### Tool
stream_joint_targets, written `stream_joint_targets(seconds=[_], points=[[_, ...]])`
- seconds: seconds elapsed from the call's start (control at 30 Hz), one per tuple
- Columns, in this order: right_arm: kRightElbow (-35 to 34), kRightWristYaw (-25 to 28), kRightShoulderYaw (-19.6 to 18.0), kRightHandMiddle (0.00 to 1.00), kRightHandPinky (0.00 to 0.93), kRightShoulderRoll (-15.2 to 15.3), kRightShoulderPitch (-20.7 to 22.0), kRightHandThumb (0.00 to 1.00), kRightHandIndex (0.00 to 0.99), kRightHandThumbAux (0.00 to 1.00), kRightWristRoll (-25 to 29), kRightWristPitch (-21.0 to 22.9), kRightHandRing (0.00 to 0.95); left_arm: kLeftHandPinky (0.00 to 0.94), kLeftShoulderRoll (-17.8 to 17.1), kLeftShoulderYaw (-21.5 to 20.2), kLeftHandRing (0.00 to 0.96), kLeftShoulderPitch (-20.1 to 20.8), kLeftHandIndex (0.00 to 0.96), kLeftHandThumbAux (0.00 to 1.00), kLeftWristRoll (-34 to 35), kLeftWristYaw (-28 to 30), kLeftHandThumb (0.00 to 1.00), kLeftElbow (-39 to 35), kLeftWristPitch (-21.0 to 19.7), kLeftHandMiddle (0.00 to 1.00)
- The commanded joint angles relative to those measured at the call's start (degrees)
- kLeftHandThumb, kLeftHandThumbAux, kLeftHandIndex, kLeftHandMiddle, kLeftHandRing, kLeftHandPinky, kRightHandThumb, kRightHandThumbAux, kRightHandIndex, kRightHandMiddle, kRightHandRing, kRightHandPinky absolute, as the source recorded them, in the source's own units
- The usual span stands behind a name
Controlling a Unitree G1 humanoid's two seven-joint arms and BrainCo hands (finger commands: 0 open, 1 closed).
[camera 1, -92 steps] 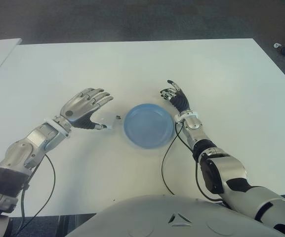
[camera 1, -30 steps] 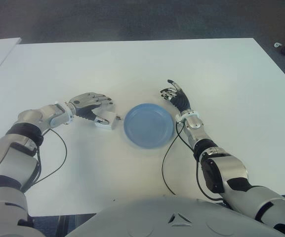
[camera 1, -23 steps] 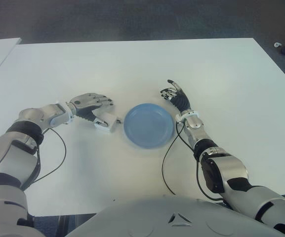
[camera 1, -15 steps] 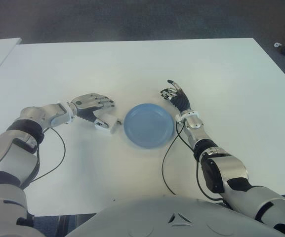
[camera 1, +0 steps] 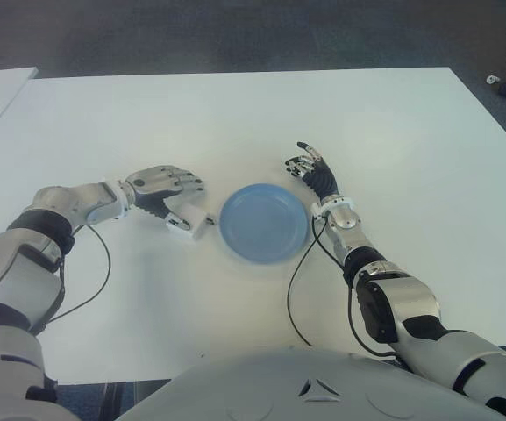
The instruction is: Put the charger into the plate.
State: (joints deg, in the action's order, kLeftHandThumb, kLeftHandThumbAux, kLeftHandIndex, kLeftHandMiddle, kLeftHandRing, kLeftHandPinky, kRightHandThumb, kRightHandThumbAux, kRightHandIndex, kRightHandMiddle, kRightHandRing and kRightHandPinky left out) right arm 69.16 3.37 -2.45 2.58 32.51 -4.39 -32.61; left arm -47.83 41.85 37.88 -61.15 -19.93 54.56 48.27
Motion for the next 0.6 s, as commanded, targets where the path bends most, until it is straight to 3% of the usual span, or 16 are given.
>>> stream_joint_targets(seconds=[0.03,0.6], points=[[3.4,0.1,0.2,0.43,0.299,0.0,-3.8,0.0,0.116,0.643,-0.4,4.0,0.405,0.0,-0.7,1.2,0.0,-0.8,0.0,0.136,-1.5,0.1,0.314,-0.2,0.4,0.0],[3.7,0.7,0.5,0.422,0.304,0.1,-3.6,0.0,0.102,0.646,-0.6,4.1,0.4,0.0,-1.5,-0.6,0.0,-1.4,0.0,0.14,1.0,1.7,0.338,-1.2,1.9,0.0]])
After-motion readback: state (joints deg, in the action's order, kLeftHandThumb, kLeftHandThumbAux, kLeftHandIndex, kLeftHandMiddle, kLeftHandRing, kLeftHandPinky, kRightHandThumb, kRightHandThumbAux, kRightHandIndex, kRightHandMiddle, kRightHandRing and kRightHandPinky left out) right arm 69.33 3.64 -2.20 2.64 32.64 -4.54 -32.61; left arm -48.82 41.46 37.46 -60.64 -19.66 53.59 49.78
